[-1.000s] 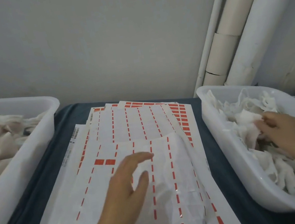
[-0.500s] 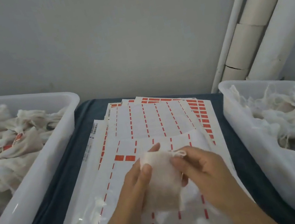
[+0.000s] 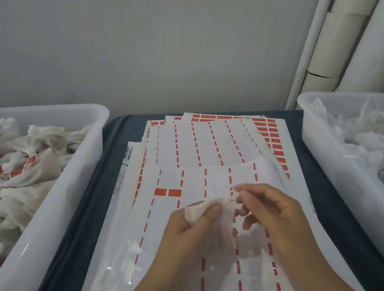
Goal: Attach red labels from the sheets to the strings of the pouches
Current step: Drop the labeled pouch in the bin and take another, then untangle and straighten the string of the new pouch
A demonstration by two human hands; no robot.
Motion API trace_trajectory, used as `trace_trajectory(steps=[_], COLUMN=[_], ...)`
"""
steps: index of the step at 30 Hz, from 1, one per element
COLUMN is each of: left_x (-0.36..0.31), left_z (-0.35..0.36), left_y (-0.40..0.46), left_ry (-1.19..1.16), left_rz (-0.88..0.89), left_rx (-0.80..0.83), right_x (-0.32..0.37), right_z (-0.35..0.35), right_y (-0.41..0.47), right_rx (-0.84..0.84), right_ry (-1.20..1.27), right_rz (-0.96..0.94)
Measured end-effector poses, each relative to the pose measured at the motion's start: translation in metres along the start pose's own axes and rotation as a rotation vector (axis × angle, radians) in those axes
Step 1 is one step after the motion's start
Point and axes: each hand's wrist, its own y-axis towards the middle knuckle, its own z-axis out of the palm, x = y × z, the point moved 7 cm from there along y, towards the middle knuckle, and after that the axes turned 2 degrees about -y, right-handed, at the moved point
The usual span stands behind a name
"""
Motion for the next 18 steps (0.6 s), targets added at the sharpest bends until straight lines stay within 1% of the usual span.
trace_trajectory(steps=[2, 3, 6, 9, 10, 14, 18], left_x=[0.001, 0.002, 0.0, 0.0, -0.001, 0.001, -0.001], left_z=[0.001, 0.003, 0.008, 0.01, 0.011, 0.004, 0.001], left_y=[0.0, 0.001, 0.0, 0.001, 0.001, 0.006, 0.006], left_ry=[0.007, -0.001, 0.001, 0.033, 0.052, 0.104, 0.073], left_rz=[-0.009, -0.007, 0.016, 0.043, 0.051, 0.058, 0.071], left_rx=[0.01, 0.039, 0.101, 0.139, 0.143, 0.055, 0.079], right_x=[0.001, 0.003, 0.011, 0.011, 0.011, 0.004, 0.002], right_z=[0.004, 0.006, 0.003, 0.003, 0.004, 0.004, -0.001], right_y=[0.0, 0.0, -0.001, -0.002, -0.003, -0.003, -0.003], right_rx=[0.057, 0.065, 0.022, 0.041, 0.056, 0.053, 0.035], right_ry=[-0.008, -0.037, -0.068, -0.019, -0.016, 0.05, 0.185], right_rz=[0.025, -0.001, -0.084, -0.081, -0.074, -0.005, 0.028])
